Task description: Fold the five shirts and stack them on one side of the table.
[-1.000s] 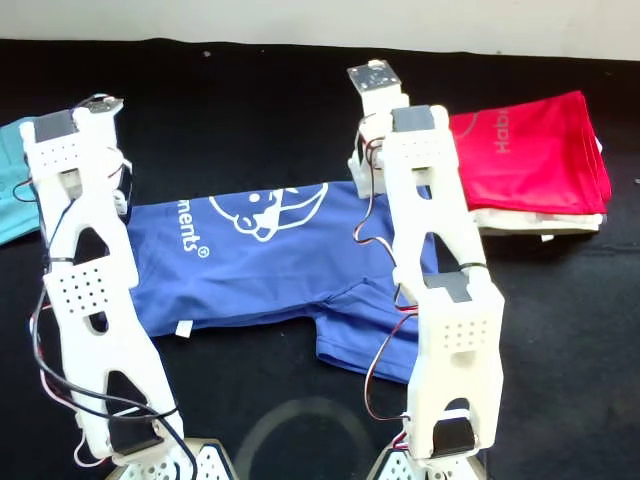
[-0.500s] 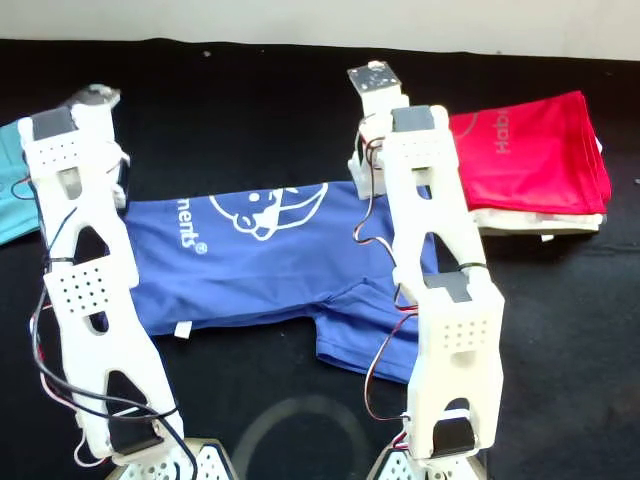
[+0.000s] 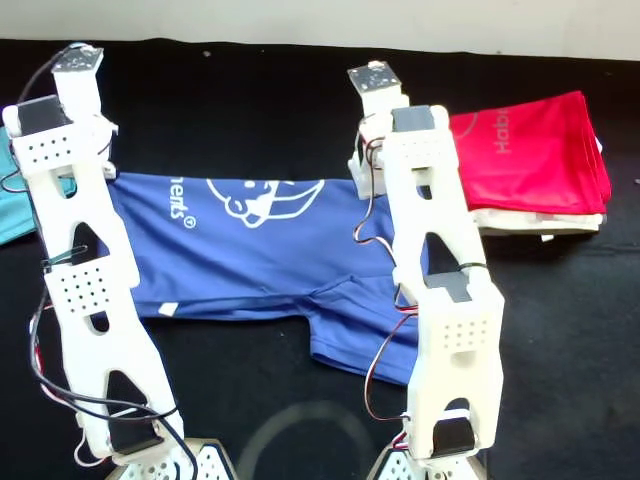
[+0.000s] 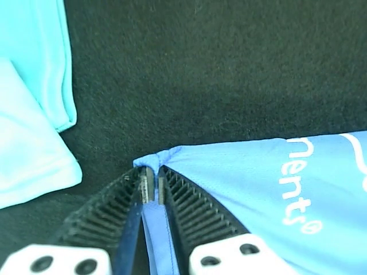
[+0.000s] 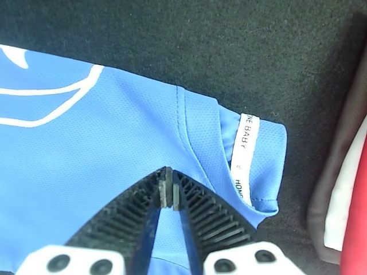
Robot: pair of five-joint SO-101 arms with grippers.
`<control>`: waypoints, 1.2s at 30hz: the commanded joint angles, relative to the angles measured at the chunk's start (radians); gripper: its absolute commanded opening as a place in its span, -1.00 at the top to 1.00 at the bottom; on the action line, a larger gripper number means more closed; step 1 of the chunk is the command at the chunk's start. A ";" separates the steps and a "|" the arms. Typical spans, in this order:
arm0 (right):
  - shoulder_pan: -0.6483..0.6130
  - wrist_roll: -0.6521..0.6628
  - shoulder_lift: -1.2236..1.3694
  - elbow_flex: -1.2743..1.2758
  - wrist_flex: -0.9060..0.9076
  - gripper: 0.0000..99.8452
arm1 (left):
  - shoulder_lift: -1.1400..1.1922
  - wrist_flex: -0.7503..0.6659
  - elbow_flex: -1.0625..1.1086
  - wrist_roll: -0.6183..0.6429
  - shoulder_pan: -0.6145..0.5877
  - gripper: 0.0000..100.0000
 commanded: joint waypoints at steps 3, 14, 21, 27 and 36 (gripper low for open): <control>-0.007 -0.006 -0.010 -0.041 0.005 0.99 | 0.036 -0.040 0.045 -0.003 0.016 0.98; -0.024 -0.008 -0.016 -0.211 0.179 0.99 | -0.010 -0.018 0.051 0.000 -0.050 0.64; -0.019 -0.008 -0.016 -0.469 0.331 0.99 | -0.196 0.074 0.067 0.000 -0.042 0.64; -0.038 -0.069 -0.088 -0.467 0.331 0.99 | -0.394 0.077 0.341 0.000 -0.041 0.89; -0.088 -0.078 -0.549 0.042 0.321 0.99 | -0.734 0.072 0.931 -0.002 0.001 0.98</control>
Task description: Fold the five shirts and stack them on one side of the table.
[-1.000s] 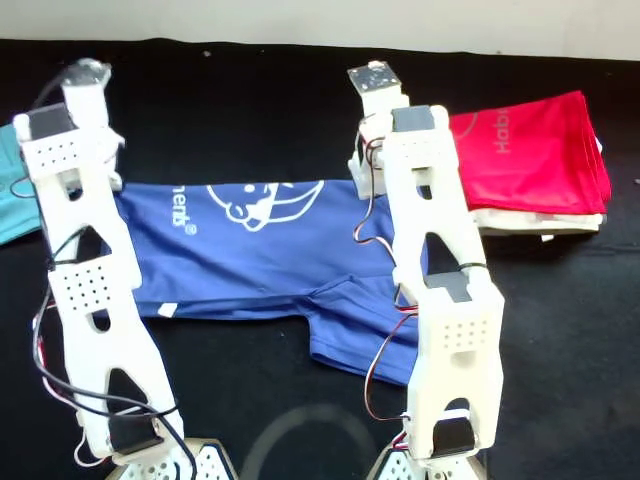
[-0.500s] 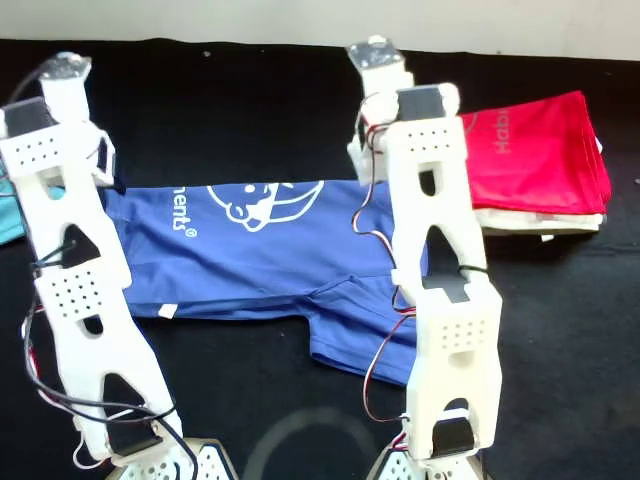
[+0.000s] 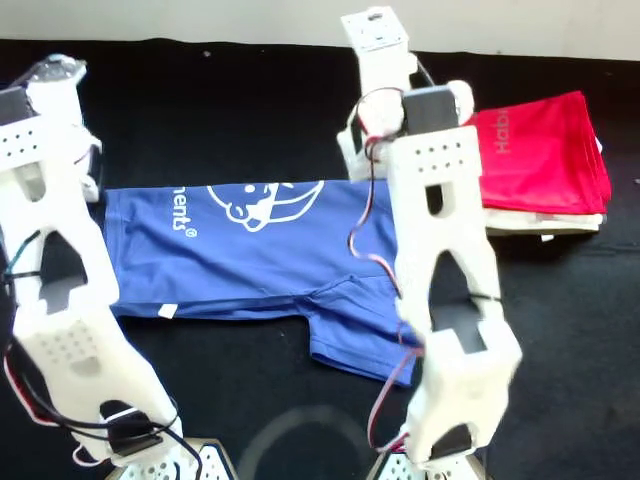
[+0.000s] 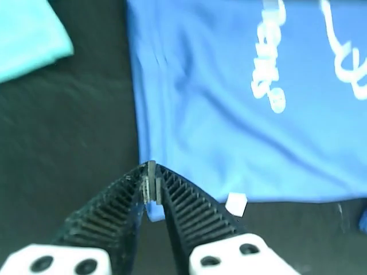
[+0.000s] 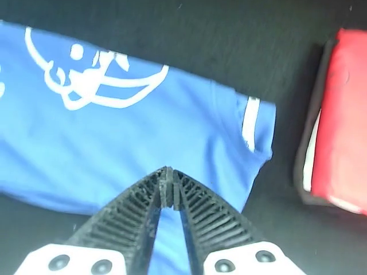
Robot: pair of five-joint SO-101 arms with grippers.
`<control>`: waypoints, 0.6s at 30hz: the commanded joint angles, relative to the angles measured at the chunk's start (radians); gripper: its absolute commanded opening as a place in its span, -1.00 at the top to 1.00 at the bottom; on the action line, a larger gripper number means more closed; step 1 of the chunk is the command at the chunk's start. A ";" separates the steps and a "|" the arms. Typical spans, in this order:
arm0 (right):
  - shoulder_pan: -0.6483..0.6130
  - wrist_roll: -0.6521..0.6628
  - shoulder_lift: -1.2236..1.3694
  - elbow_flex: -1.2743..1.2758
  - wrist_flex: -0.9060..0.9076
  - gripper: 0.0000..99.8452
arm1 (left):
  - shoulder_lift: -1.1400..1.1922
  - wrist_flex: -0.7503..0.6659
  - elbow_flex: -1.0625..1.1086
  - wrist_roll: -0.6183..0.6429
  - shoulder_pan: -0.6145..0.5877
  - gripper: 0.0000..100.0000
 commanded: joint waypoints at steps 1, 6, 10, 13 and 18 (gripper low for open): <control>-0.004 -0.009 -0.216 0.197 0.005 0.99 | -0.151 0.003 0.194 -0.002 0.036 0.98; -0.002 -0.009 -0.357 0.463 -0.067 0.99 | -0.226 -0.133 0.467 -0.002 0.045 0.98; -0.002 -0.009 -0.440 0.688 -0.191 0.99 | -0.254 -0.269 0.676 -0.002 0.041 0.98; -0.002 -0.009 -0.486 0.852 -0.288 0.99 | -0.263 -0.338 0.773 -0.003 0.012 0.98; -0.002 -0.009 -0.506 1.090 -0.446 0.99 | -0.257 -0.434 0.822 -0.041 -0.076 0.98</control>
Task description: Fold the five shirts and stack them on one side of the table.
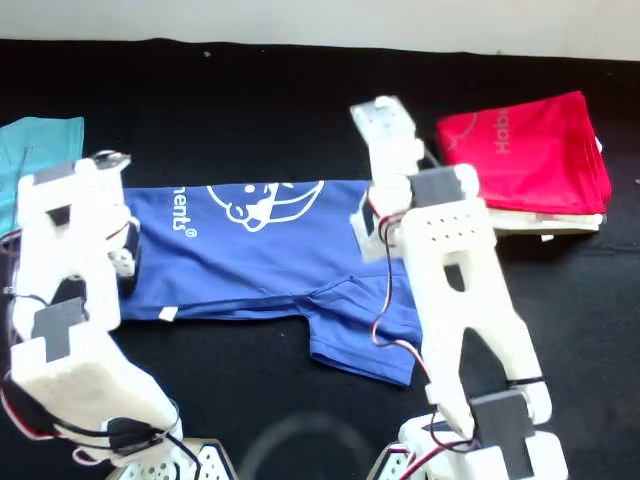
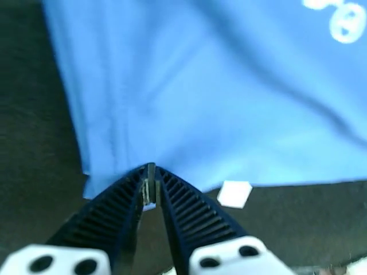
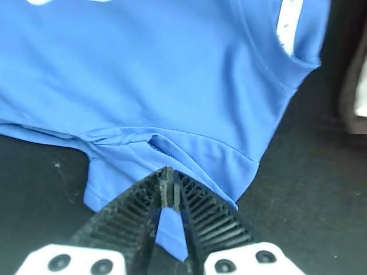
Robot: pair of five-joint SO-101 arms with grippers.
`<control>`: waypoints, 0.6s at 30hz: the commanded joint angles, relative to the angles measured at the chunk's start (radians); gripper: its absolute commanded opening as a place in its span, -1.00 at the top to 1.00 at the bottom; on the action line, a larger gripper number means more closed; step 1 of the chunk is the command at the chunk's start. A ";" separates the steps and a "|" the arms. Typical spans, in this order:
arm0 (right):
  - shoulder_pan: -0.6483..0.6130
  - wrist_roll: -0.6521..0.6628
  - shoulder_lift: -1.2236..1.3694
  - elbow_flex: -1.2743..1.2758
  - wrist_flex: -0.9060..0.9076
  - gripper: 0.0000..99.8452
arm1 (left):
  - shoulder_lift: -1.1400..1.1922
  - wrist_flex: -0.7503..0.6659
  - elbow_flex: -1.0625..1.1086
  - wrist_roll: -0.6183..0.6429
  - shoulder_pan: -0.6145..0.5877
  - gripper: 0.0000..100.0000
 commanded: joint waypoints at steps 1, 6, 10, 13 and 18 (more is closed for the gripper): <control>-0.004 -0.009 -0.044 0.148 -0.114 0.99 | -0.053 -0.060 0.008 -0.060 -0.067 0.98; -0.005 -0.009 -0.042 0.286 -0.288 0.99 | -0.051 -0.129 0.012 -0.081 -0.119 0.98; -0.012 -0.009 -0.039 0.320 -0.357 0.99 | -0.050 -0.155 0.016 -0.087 -0.111 0.98; -0.059 -0.009 0.013 0.311 -0.364 0.98 | -0.050 -0.236 0.070 -0.086 -0.113 0.98; -0.122 -0.011 0.199 0.234 -0.394 0.98 | -0.051 -0.345 0.189 -0.084 -0.111 0.98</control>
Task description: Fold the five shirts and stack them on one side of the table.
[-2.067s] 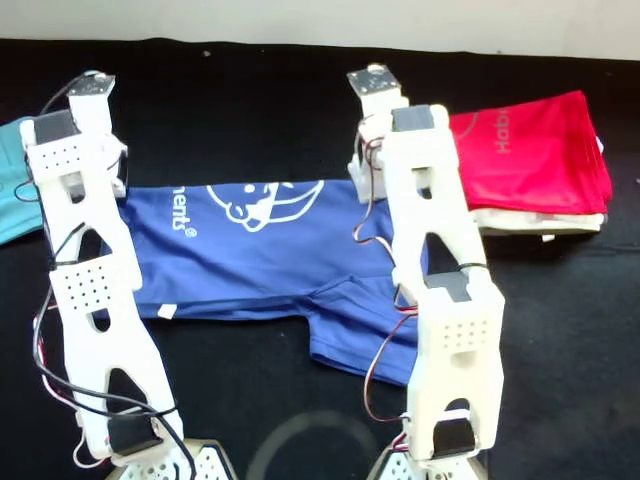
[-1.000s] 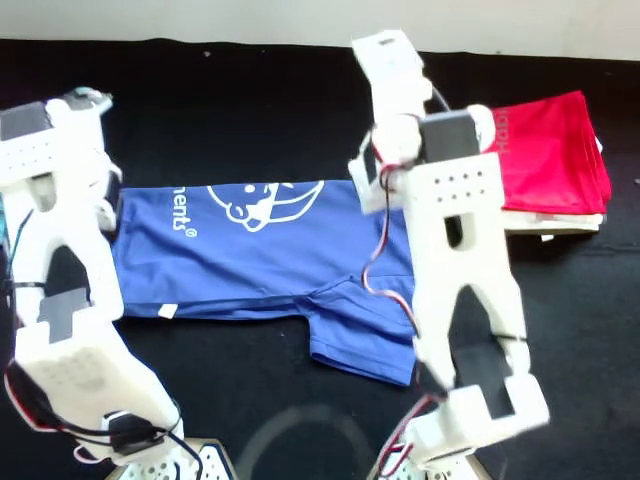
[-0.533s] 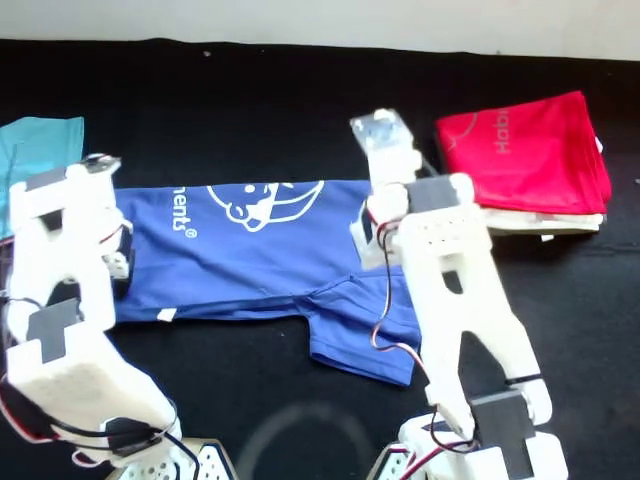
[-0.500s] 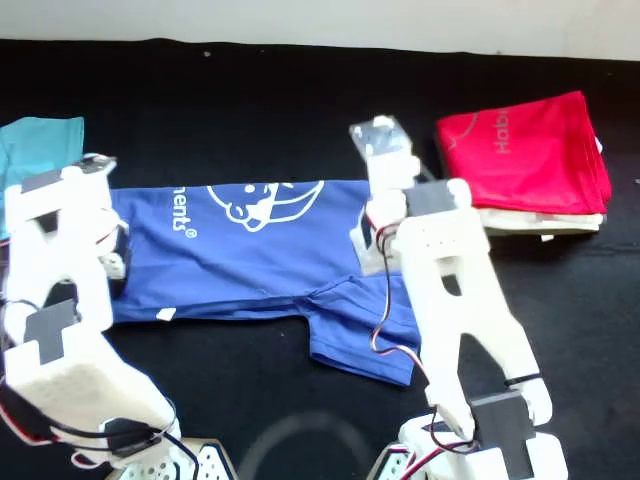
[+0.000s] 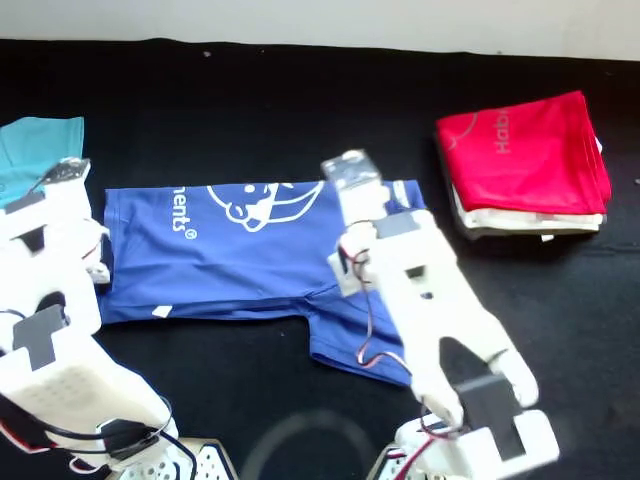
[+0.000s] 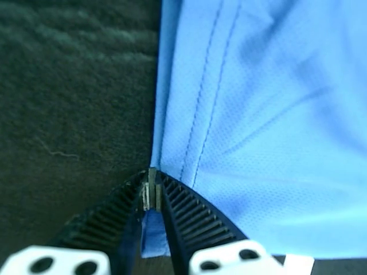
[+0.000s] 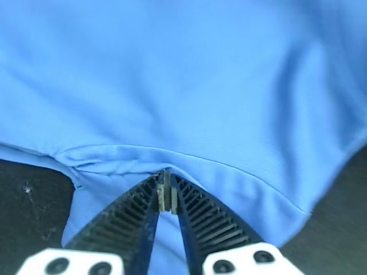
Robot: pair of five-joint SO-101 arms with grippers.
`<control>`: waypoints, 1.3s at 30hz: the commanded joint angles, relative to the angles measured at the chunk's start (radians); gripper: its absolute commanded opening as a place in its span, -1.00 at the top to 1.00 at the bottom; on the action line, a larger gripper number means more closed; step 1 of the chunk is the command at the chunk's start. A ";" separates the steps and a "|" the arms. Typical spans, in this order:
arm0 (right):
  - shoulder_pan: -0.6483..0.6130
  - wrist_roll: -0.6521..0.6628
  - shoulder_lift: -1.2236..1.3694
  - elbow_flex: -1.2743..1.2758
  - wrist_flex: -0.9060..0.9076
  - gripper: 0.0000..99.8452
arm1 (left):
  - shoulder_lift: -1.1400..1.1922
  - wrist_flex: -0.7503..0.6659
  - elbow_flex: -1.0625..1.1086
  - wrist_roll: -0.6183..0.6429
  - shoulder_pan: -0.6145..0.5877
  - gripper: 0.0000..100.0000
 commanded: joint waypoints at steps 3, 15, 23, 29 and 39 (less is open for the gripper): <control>-0.016 -0.012 0.154 -0.142 -0.010 0.98 | -0.042 -0.107 0.087 -0.005 -0.005 0.98; -0.056 -0.009 0.163 -0.156 0.173 0.99 | -0.044 -0.115 0.097 -0.003 -0.002 0.98; -0.205 -0.008 0.101 -0.143 0.283 0.99 | -0.044 -0.115 0.097 -0.003 -0.002 0.98; -0.185 0.075 -0.096 -0.116 0.280 0.99 | -0.044 -0.115 0.097 -0.003 -0.002 0.98; 0.084 0.198 -0.134 -0.025 0.114 0.99 | -0.044 -0.115 0.097 -0.003 -0.002 0.98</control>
